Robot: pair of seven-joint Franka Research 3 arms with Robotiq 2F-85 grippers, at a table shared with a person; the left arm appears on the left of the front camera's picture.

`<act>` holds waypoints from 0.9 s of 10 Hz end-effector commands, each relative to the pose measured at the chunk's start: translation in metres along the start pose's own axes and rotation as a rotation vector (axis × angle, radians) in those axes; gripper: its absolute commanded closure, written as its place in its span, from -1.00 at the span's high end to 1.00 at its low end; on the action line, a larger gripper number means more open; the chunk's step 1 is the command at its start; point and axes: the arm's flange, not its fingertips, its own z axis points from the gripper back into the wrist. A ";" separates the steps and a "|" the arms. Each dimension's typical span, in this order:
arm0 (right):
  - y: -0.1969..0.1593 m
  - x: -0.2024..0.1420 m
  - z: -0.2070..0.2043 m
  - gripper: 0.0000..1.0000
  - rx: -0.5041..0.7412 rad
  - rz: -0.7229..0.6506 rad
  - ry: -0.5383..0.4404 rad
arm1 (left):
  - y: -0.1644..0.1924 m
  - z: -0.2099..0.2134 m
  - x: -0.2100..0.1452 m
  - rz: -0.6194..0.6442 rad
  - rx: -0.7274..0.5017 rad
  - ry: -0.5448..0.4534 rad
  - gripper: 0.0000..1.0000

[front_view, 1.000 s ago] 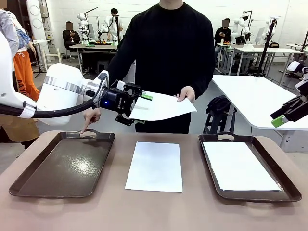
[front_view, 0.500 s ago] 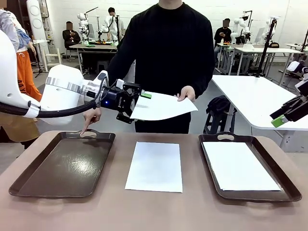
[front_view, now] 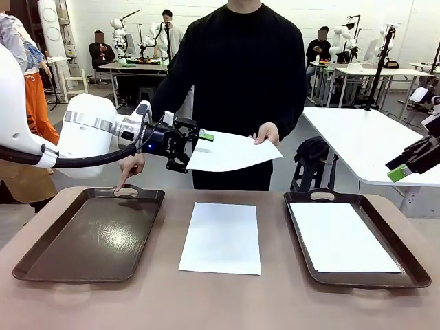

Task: Sort the A4 documents.
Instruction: Receive the A4 Paper.

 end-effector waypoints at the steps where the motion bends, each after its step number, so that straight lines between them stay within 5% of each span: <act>1: 0.000 0.001 -0.001 1.00 -0.009 0.001 0.002 | 0.000 -0.005 0.005 -0.040 -0.041 -0.004 0.21; 2: 0.000 0.001 -0.001 1.00 -0.009 0.001 0.002 | 0.002 -0.004 0.007 -0.042 -0.041 0.000 0.52; 3: 0.000 0.001 -0.001 1.00 -0.009 0.001 0.002 | 0.002 -0.004 0.006 -0.047 -0.047 -0.004 -0.19; 4: 0.000 0.001 -0.001 1.00 -0.009 0.001 0.002 | 0.001 -0.004 0.005 -0.050 -0.050 -0.010 0.12; 5: 0.000 0.001 -0.001 1.00 -0.009 0.001 0.002 | 0.001 -0.004 0.006 -0.052 -0.052 -0.012 -0.59; 6: 0.000 0.001 -0.001 1.00 -0.009 0.001 0.002 | -0.001 -0.004 0.004 -0.061 -0.039 -0.015 -0.28; 7: 0.000 0.001 -0.001 1.00 -0.009 0.001 0.002 | -0.002 -0.003 0.003 -0.060 -0.040 -0.016 -0.98; 8: 0.000 0.001 -0.001 1.00 -0.009 0.001 0.002 | -0.003 -0.003 0.003 -0.062 -0.041 -0.017 -0.68; 9: 0.000 0.001 -0.001 1.00 -0.009 0.001 0.002 | -0.003 -0.003 0.002 -0.069 -0.040 -0.007 -1.00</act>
